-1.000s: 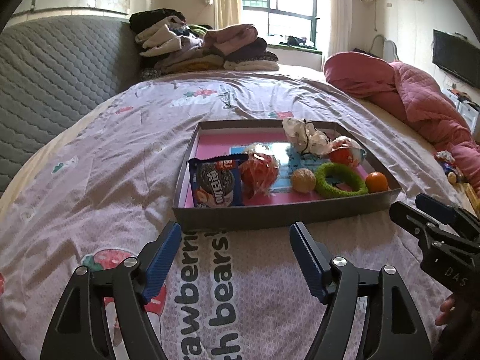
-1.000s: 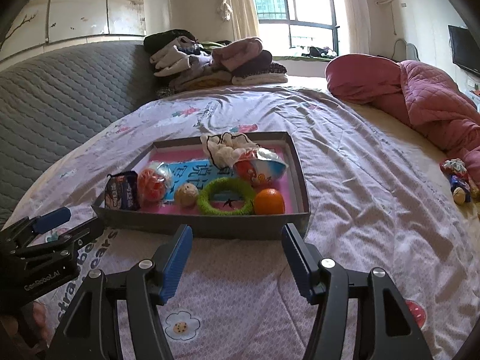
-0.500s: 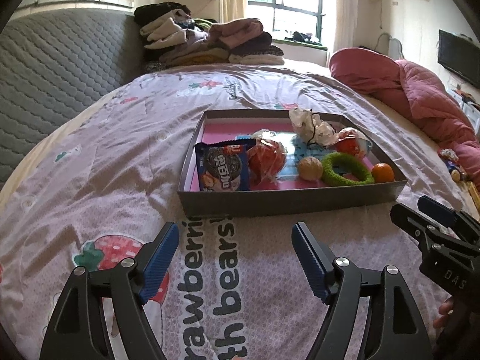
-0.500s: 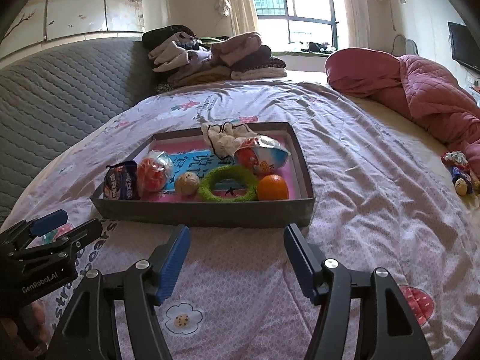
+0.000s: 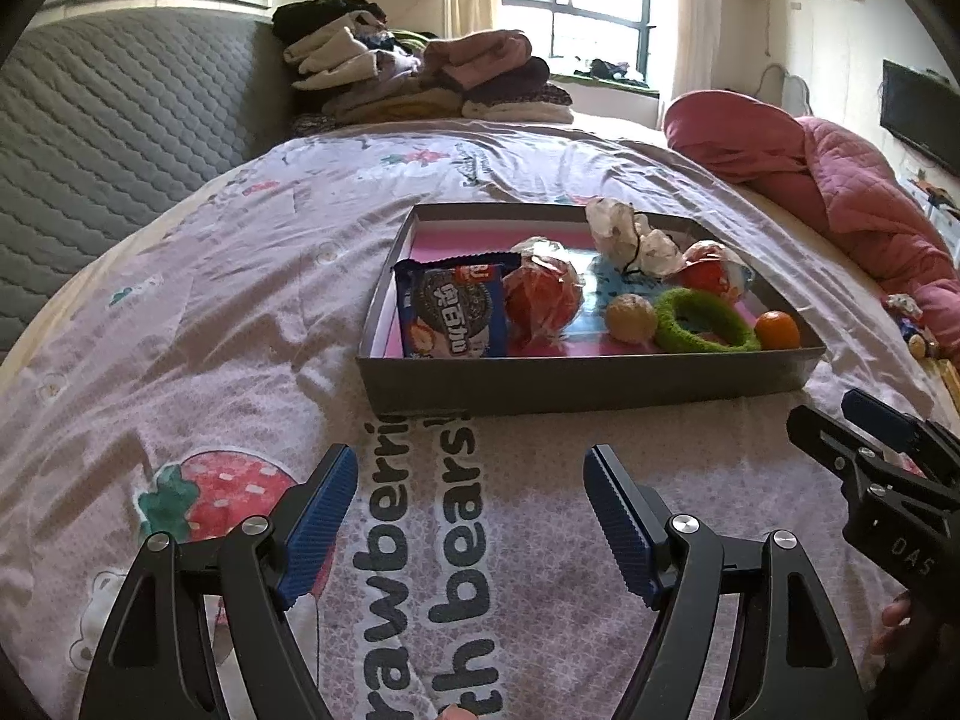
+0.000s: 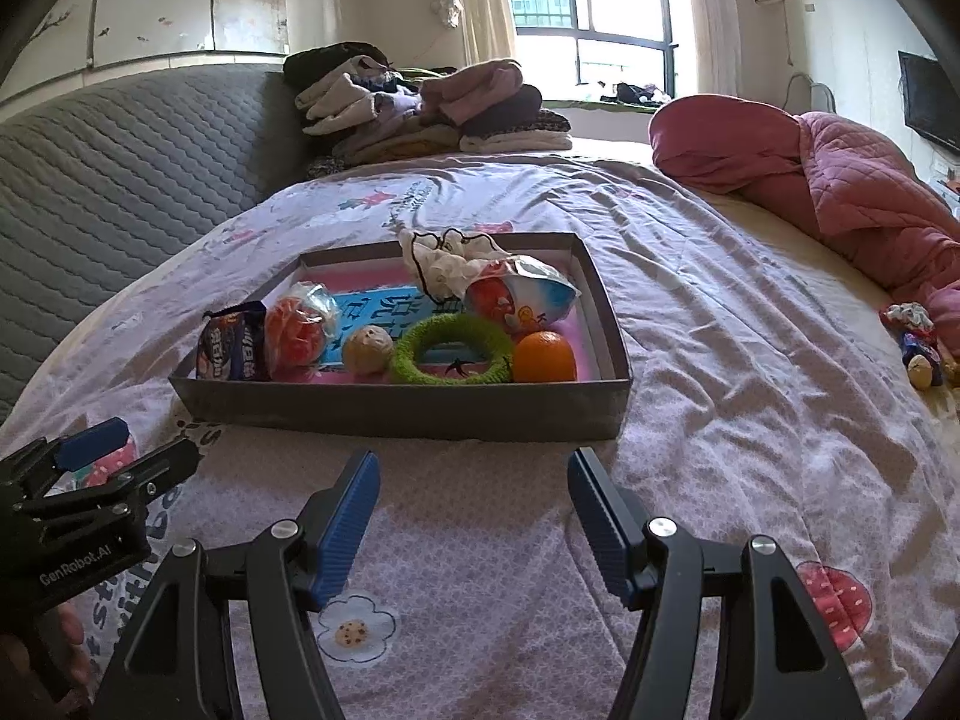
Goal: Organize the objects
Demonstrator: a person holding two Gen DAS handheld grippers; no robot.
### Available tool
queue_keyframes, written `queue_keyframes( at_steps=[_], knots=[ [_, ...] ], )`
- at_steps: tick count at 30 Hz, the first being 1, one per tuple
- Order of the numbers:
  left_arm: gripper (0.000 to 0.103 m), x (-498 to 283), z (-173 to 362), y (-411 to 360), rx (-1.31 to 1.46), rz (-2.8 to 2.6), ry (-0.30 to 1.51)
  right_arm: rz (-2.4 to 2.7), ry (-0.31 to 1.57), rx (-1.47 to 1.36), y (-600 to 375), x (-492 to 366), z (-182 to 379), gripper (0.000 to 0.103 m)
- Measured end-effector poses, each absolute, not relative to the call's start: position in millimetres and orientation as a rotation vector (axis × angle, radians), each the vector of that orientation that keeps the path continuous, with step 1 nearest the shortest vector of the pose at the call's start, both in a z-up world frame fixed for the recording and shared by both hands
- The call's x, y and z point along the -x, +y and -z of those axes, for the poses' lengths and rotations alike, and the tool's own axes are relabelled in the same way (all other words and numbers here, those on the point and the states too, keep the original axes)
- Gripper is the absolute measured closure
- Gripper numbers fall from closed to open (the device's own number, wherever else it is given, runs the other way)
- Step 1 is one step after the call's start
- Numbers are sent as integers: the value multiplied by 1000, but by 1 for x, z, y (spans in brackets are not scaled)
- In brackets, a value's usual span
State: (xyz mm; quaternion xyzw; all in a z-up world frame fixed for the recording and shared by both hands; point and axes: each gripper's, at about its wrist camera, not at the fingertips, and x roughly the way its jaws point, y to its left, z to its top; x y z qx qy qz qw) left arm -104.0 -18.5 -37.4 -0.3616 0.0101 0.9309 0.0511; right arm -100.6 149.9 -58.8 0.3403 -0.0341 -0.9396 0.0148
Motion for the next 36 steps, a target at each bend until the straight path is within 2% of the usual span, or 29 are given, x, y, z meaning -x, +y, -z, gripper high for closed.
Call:
queue_keyframes(
  at_steps=[26, 36],
  knots=[
    [24, 106, 53, -18, 1087, -2841, 45, 2938, -154, -1083, 156, 97, 71, 38],
    [24, 107, 59, -15, 1100, -2832, 45, 2938, -111, -1074, 150, 96, 75, 38]
  ],
)
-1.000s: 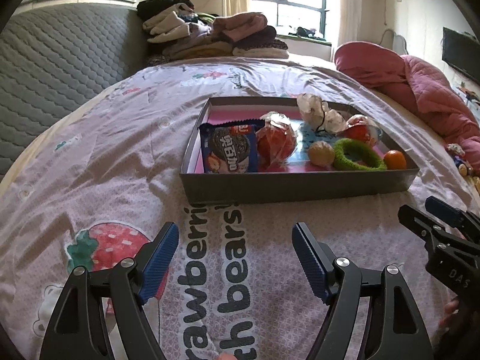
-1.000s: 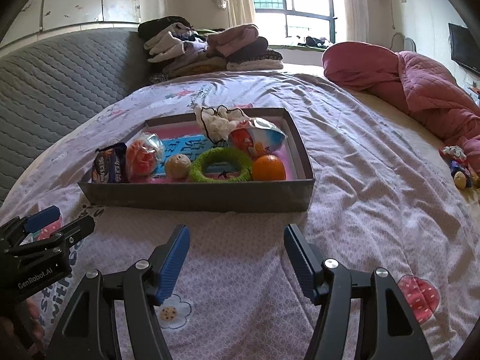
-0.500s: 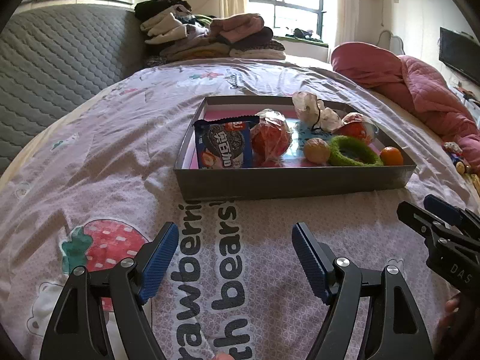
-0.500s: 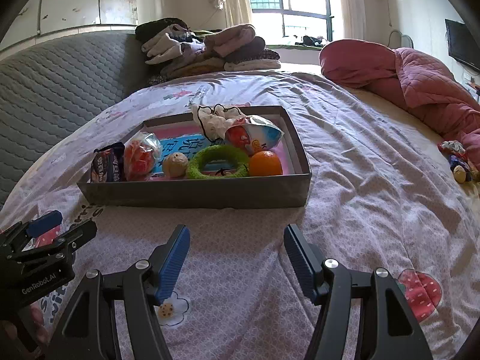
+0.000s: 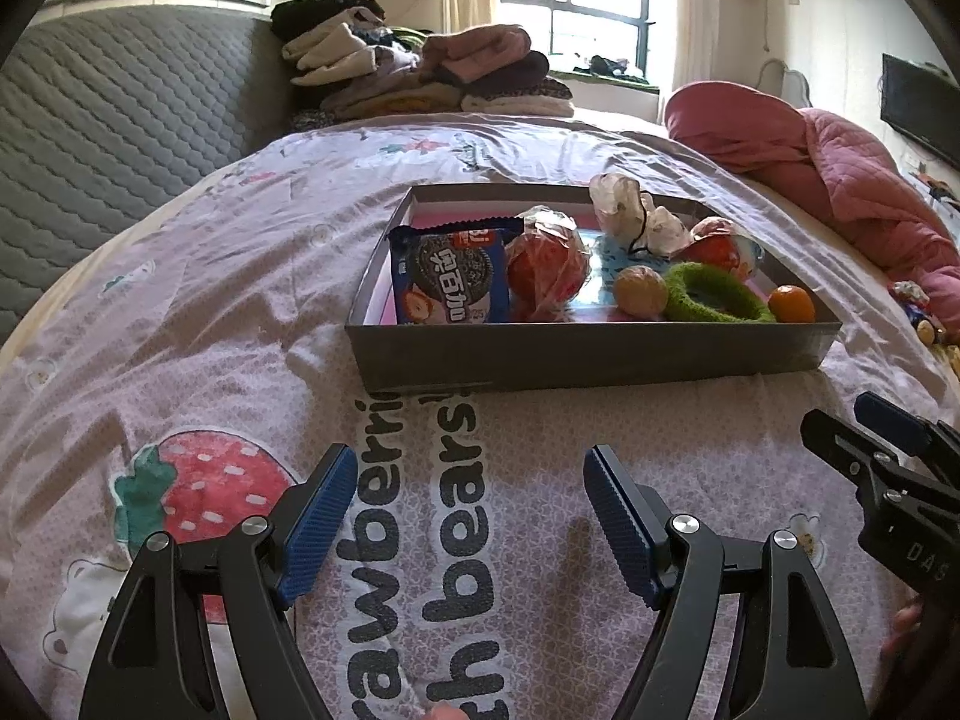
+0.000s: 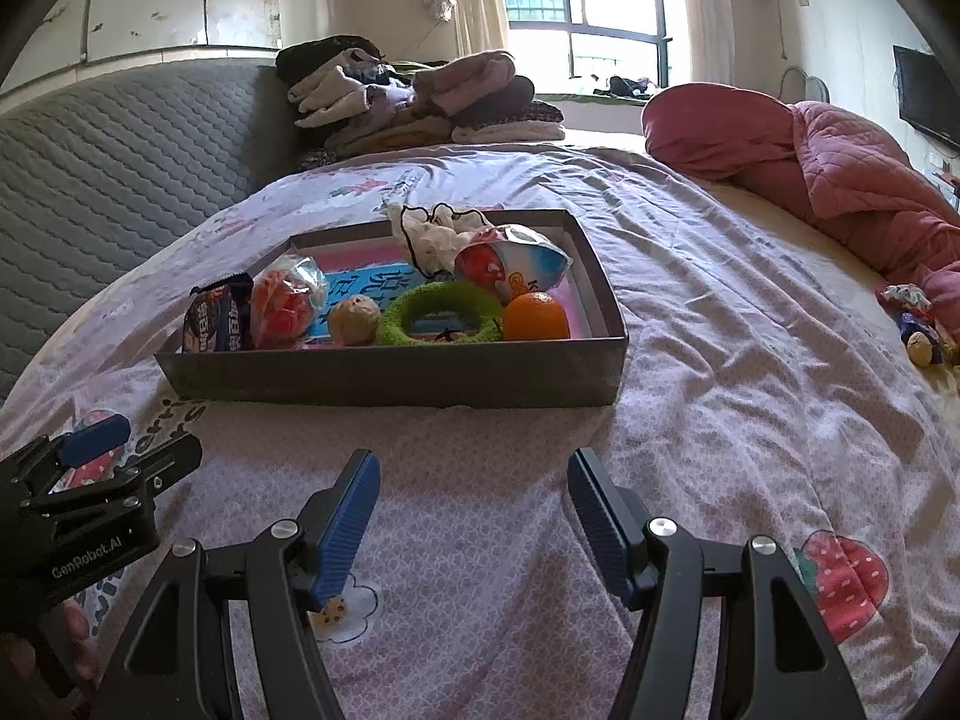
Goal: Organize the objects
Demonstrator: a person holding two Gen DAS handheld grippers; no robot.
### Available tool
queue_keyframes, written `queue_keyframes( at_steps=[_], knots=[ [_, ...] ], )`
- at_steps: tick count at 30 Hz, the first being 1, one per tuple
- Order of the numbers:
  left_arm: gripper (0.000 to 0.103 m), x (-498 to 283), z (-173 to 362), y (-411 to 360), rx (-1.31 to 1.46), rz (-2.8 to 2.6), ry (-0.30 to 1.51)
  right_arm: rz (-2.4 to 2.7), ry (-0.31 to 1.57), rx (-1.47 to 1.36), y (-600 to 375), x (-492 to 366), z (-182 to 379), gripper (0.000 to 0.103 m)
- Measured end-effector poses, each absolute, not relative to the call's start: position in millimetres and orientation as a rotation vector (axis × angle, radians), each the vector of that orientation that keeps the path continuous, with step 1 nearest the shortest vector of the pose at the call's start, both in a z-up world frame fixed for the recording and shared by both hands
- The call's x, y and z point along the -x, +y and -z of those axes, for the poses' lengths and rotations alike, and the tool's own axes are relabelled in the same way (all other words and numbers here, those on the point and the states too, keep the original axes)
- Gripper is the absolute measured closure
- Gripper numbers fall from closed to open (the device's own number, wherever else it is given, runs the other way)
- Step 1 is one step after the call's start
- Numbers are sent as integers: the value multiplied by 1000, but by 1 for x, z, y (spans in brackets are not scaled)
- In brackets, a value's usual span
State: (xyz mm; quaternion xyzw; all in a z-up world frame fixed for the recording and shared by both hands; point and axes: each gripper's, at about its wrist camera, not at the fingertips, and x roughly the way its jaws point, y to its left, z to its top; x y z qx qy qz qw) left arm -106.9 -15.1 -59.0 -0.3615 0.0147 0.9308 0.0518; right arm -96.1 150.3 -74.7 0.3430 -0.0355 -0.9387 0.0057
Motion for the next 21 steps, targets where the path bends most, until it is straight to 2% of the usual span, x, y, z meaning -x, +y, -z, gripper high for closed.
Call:
queue_keyframes(
  at_steps=[21],
  knots=[
    [24, 114, 70, -13, 1149, -2770, 31, 2908, -96, -1180, 149, 104, 89, 38]
  ],
)
